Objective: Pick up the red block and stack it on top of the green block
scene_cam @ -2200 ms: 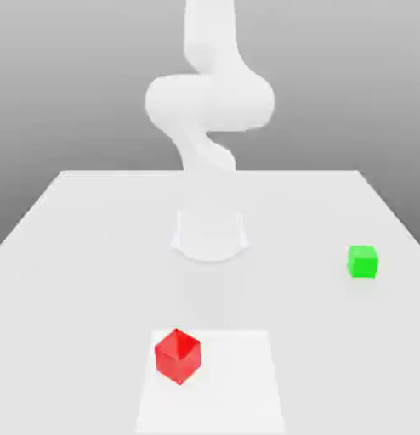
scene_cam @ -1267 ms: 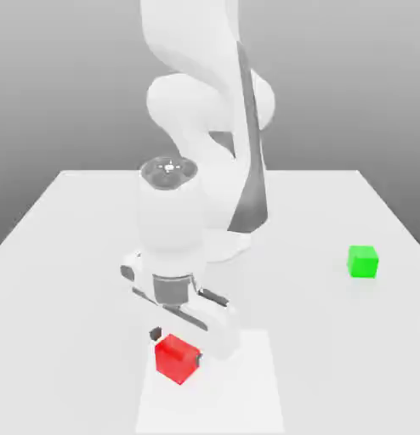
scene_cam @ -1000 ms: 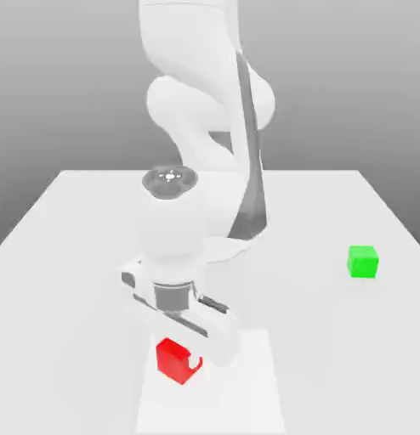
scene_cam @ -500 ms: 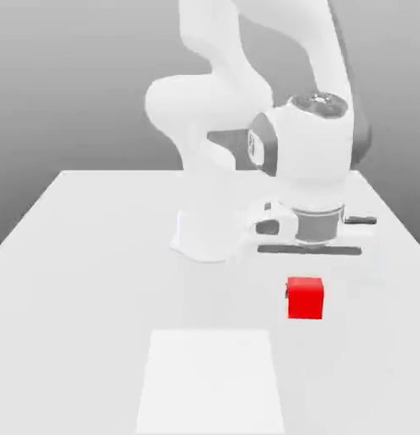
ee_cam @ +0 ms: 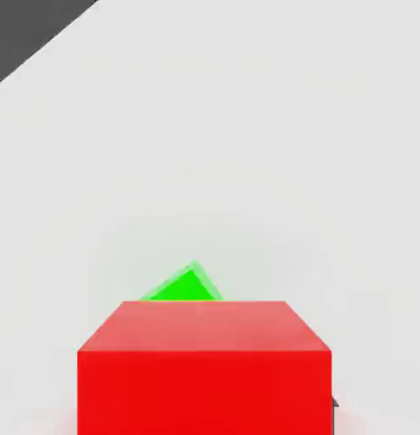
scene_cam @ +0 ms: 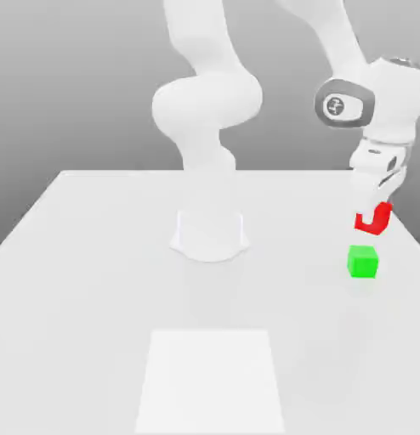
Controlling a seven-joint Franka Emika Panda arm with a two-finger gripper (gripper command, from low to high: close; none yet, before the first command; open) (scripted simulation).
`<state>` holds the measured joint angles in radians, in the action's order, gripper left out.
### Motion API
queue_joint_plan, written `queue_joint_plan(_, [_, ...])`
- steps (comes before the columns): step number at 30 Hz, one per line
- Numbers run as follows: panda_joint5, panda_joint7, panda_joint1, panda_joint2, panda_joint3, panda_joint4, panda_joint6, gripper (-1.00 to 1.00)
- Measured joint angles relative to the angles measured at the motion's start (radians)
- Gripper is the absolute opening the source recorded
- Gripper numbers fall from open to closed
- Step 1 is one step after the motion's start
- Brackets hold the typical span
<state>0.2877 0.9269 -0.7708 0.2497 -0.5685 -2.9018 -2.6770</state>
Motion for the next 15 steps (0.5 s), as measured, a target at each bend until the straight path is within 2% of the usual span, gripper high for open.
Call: queue_joint_plan(15, [-0.18, 0.121, 0.093, -0.151, -0.055, 0.001, -0.147, -1.0])
